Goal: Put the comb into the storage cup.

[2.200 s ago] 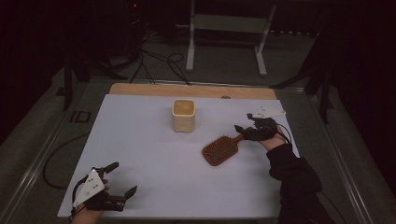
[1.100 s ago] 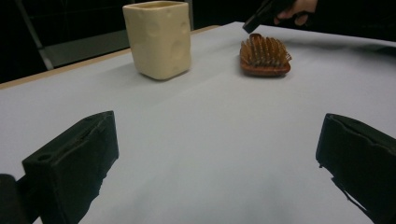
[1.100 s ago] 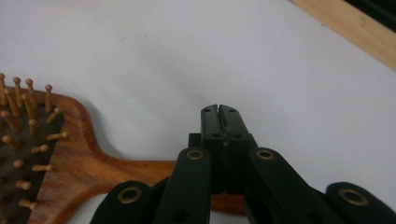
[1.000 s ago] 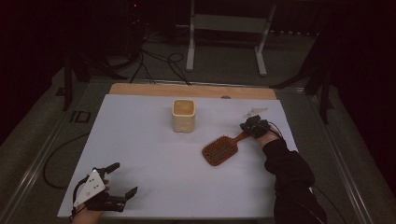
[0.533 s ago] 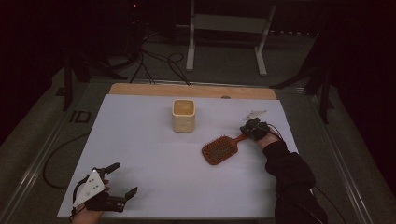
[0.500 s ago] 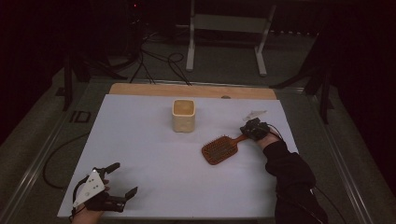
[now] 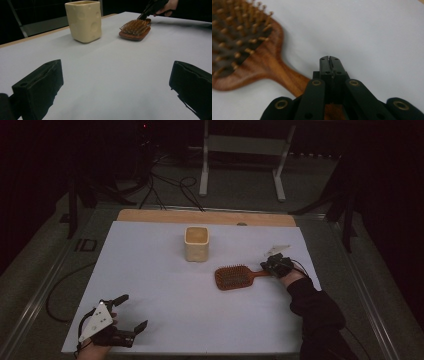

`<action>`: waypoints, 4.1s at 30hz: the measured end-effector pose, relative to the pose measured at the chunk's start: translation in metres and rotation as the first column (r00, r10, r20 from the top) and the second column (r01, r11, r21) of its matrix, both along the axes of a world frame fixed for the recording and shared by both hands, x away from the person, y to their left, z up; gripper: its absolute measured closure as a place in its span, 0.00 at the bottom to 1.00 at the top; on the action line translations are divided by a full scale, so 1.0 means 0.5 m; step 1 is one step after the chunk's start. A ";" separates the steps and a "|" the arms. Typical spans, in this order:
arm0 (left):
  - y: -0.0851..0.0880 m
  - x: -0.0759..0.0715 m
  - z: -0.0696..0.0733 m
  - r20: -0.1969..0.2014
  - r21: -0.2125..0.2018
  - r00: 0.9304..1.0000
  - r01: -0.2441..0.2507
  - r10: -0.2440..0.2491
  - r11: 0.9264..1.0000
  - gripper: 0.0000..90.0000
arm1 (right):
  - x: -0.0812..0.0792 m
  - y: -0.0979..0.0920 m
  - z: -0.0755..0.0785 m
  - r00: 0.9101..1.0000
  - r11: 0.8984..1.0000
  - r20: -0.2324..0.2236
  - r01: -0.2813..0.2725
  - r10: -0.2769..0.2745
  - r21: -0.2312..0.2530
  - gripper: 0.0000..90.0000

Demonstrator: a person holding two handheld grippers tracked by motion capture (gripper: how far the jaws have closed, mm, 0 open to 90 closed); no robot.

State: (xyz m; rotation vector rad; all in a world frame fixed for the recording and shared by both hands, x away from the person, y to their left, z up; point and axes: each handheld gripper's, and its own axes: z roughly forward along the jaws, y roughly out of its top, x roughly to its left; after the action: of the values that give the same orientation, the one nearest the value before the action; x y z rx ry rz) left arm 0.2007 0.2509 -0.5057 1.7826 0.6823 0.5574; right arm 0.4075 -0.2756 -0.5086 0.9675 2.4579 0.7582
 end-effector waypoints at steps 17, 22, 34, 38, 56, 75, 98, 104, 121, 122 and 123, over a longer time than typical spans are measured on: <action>0.000 0.000 0.000 0.000 -0.001 1.000 0.000 0.000 1.000 0.00 | -0.079 -0.002 0.004 0.998 0.998 -0.015 -0.057 0.057 -0.028 1.00; 0.001 0.000 0.000 -0.002 -0.001 1.000 -0.002 0.002 1.000 0.00 | -0.100 0.004 0.002 0.998 0.998 -0.018 -0.062 0.062 -0.016 1.00; 0.001 0.000 0.000 -0.001 -0.002 1.000 -0.003 0.003 1.000 0.00 | -0.150 0.020 -0.009 0.997 0.997 -0.035 -0.066 0.067 0.029 1.00; 0.001 0.000 -0.001 -0.004 -0.001 1.000 -0.003 0.003 1.000 0.00 | -0.160 0.023 -0.010 0.998 0.998 -0.033 -0.049 0.050 0.029 1.00; 0.000 0.000 0.000 -0.002 0.002 1.000 -0.002 0.002 1.000 0.00 | -0.172 0.013 0.028 1.000 0.998 0.004 0.000 0.000 0.067 1.00; 0.000 0.000 0.001 0.002 0.000 1.000 -0.005 0.005 1.000 0.00 | -0.181 0.041 0.103 0.999 0.996 0.054 -0.003 -0.002 0.085 0.85; 0.000 -0.001 0.001 0.003 0.004 1.000 -0.002 0.002 1.000 0.00 | -0.147 0.076 0.116 0.997 0.994 -0.048 0.067 -0.063 0.090 0.13; 0.000 -0.001 0.001 0.003 0.004 1.000 -0.002 0.002 1.000 0.00 | -0.136 0.087 0.102 0.993 0.996 -0.112 0.056 -0.048 0.075 0.16; 0.001 -0.001 0.000 0.000 0.001 1.000 0.000 0.000 1.000 0.00 | -0.111 0.118 0.061 0.963 0.993 -0.244 0.111 -0.117 -0.039 0.11; 0.000 -0.001 0.000 -0.002 0.001 1.000 0.000 0.000 1.000 0.00 | -0.110 0.119 0.059 0.961 0.993 -0.251 0.110 -0.118 -0.048 0.13; 0.001 -0.001 0.000 -0.001 0.000 1.000 0.000 0.000 1.000 0.00 | -0.109 0.121 0.057 0.958 0.991 -0.257 0.113 -0.126 -0.064 0.17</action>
State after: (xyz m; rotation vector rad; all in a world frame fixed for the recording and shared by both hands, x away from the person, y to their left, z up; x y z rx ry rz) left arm 0.2002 0.2513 -0.5055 1.7830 0.6828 0.5568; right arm 0.3532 -0.2149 -0.4800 1.2554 2.5940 0.5580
